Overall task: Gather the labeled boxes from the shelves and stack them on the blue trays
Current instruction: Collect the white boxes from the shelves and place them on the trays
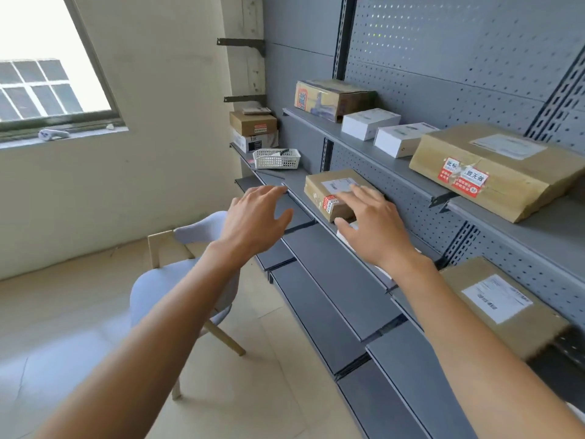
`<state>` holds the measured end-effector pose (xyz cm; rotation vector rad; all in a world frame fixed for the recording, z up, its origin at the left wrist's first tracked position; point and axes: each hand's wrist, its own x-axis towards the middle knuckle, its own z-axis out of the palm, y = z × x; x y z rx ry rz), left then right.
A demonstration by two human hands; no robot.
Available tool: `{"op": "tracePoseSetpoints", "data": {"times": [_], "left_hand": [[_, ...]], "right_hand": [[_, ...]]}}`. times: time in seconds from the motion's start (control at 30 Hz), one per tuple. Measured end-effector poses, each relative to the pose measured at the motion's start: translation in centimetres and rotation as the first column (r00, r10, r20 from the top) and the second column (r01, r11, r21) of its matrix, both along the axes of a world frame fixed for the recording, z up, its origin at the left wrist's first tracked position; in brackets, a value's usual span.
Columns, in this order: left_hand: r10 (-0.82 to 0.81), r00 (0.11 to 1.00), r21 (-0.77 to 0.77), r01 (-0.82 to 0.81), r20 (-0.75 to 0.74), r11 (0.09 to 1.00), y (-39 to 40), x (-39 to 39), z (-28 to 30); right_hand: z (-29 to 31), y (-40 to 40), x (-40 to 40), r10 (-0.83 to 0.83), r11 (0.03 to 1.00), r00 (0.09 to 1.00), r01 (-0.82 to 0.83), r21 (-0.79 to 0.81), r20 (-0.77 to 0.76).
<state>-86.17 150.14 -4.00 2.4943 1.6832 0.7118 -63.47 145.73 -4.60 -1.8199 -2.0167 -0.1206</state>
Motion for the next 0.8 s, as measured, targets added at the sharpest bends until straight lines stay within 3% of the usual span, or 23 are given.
{"op": "tracePoseSetpoints", "data": {"times": [0.17, 0.4, 0.8], "left_hand": [[-0.060, 0.998, -0.038, 0.061, 0.030, 0.997, 5.1, -0.7, -0.9], [-0.115, 0.993, -0.089, 0.117, 0.028, 0.989, 13.2, 0.2, -3.5], [-0.302, 0.953, 0.028, 0.302, 0.000, 0.953, 27.6, 9.0, -1.4]], "right_hand": [[-0.7, 4.2, -0.8, -0.045, 0.999, 0.995, 0.046, -0.014, 0.086], [-2.8, 10.7, 0.3, -0.096, 0.995, 0.994, 0.096, -0.002, 0.047], [-0.2, 21.3, 7.1, -0.255, 0.957, 0.966, 0.257, 0.136, -0.029]]}}
